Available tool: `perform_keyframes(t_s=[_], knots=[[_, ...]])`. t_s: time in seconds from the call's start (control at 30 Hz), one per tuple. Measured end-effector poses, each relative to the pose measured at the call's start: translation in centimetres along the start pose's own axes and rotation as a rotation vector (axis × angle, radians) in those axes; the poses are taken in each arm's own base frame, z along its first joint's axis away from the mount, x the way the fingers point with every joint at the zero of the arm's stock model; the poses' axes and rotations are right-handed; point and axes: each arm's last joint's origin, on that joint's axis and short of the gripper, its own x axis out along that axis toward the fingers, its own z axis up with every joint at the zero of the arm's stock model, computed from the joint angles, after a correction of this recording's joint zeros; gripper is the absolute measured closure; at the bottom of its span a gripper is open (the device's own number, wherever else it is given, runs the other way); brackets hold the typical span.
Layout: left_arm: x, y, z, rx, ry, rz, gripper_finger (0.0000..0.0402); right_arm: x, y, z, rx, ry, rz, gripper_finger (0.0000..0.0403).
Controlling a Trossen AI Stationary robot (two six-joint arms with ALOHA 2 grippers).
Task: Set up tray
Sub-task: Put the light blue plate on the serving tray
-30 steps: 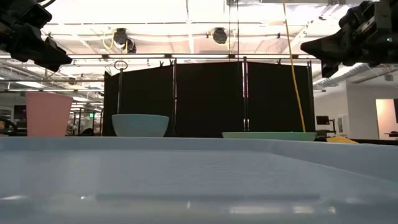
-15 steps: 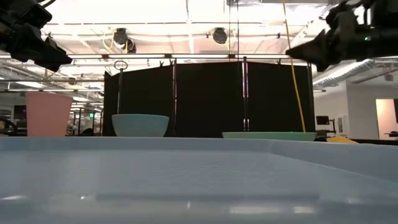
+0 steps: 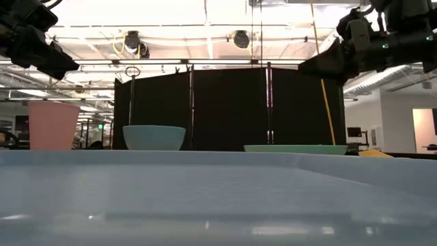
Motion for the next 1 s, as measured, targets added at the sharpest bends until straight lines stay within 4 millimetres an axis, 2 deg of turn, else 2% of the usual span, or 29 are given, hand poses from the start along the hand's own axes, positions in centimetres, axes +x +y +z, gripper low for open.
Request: perform_keyframes(t_s=[0.2,0.33,0.57,0.73,1.0], knots=[[0.0,0.0,0.0,-0.001,0.0,0.0,0.0341,0.3,0.7,-0.6,-0.073,0.034,0.028,0.0285],[0.0,0.0,0.0,-0.002,0.0,0.0,0.0341,0.4,0.7,-0.8,-0.139,0.064,-0.012,0.0285],[0.0,0.0,0.0,-0.004,0.0,0.0,0.0341,2.2,1.4,1.2,-0.188,0.269,-0.044,0.0284],[0.0,0.0,0.0,-0.004,0.0,0.0,0.0341,3.9,2.2,2.7,-0.242,0.324,-0.061,0.0284],[0.0,0.0,0.0,-0.004,0.0,0.0,0.0341,5.0,2.6,2.3,-0.291,0.443,-0.06,0.0284]])
